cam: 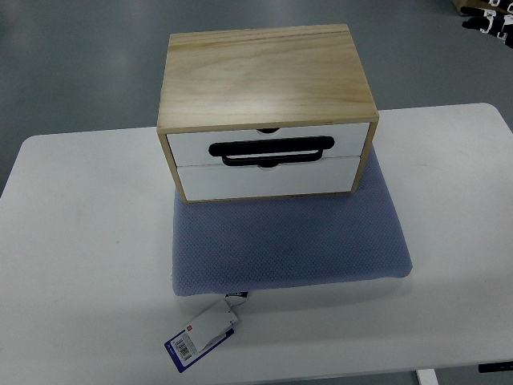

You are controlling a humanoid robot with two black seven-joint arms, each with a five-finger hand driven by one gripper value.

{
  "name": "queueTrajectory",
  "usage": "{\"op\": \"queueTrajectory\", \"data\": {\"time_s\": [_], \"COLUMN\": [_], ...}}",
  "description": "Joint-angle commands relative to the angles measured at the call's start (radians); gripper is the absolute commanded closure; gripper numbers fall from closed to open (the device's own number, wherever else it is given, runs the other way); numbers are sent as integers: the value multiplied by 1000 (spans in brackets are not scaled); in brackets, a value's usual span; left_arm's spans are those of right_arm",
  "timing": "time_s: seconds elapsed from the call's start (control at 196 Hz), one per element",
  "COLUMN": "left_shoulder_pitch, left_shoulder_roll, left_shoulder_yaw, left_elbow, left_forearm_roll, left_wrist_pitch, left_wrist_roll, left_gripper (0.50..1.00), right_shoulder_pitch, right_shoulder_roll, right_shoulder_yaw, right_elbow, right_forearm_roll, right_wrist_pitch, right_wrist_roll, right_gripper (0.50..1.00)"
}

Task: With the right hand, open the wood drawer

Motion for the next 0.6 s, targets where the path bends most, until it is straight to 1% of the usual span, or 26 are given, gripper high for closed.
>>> {"op": "queueTrajectory", "data": {"time_s": [0.0, 0.173, 0.229, 0.275, 0.28, 0.357, 0.596], "left_shoulder_pitch": [1, 1, -1, -1, 1, 1, 1], "left_shoulder_roll": [0, 0, 0, 0, 0, 0, 0], "left_shoulder_yaw": [0, 0, 0, 0, 0, 0, 0], "left_elbow": [0, 0, 0, 0, 0, 0, 0], "left_forearm_roll": [0, 0, 0, 0, 0, 0, 0], "left_wrist_pitch": [0, 0, 0, 0, 0, 0, 0], "left_wrist_roll": [0, 0, -1, -1, 0, 0, 0], "left_gripper": [500, 500, 500, 500, 500, 500, 500], "right_shoulder_pitch": [20, 33, 35, 35, 35, 35, 33], "right_shoulder_roll": [-38, -102, -131, -131, -154, -182, -213], "right_shoulder_yaw": [1, 1, 3, 3, 3, 3, 1], "right_elbow": [58, 178, 233, 233, 286, 371, 532], "right_forearm_roll": [-48, -74, -83, -83, -85, -94, -120], "right_wrist_pitch": [0, 0, 0, 0, 0, 0, 0], "right_wrist_roll": [-1, -1, 1, 1, 1, -1, 1], "right_gripper": [550, 550, 550, 550, 548, 550, 548]}}
